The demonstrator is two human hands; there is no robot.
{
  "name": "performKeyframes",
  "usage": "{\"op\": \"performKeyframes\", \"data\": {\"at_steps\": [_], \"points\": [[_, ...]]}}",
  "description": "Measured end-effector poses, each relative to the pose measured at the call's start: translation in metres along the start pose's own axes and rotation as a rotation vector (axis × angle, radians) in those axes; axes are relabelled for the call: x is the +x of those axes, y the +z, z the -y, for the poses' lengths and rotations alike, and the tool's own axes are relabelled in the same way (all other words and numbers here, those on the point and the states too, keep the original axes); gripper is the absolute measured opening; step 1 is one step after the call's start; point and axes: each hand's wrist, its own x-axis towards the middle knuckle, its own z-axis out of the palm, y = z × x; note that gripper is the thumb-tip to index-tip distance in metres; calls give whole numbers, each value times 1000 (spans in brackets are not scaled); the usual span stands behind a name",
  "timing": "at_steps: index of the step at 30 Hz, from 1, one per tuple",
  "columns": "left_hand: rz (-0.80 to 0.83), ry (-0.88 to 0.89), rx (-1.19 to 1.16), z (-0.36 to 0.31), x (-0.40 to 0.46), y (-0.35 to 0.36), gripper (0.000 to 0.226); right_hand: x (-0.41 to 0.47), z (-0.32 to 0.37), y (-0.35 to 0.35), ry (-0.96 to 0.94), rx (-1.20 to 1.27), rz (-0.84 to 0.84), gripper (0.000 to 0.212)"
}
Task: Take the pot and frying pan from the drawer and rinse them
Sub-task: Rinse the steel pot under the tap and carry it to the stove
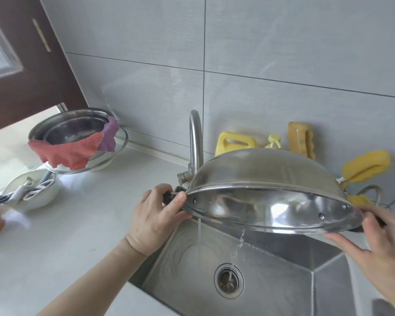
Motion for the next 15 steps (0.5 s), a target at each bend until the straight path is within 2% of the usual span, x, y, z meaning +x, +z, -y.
{"op": "performKeyframes", "data": {"at_steps": [2,6,9,13,14,15], "points": [[28,-10,-5,-1,-4,1,100,-9,-2,7,62,74,36,49],[150,-29,-22,-4,-30,7,77,-37,-3,25,38,195,123,57],[295,-115,-50,-7,-58,11,74,-56,7,39,110,285,255,63],[431,-229,-89,0,-90,6,61,-68,26,58,117,339,416,67],[461,-251,-93,4,-95,4,64,-70,31,63,137,363,460,74],[491,-270,-94,8,-100,2,74,-70,36,68,163,401,531,91]]}}
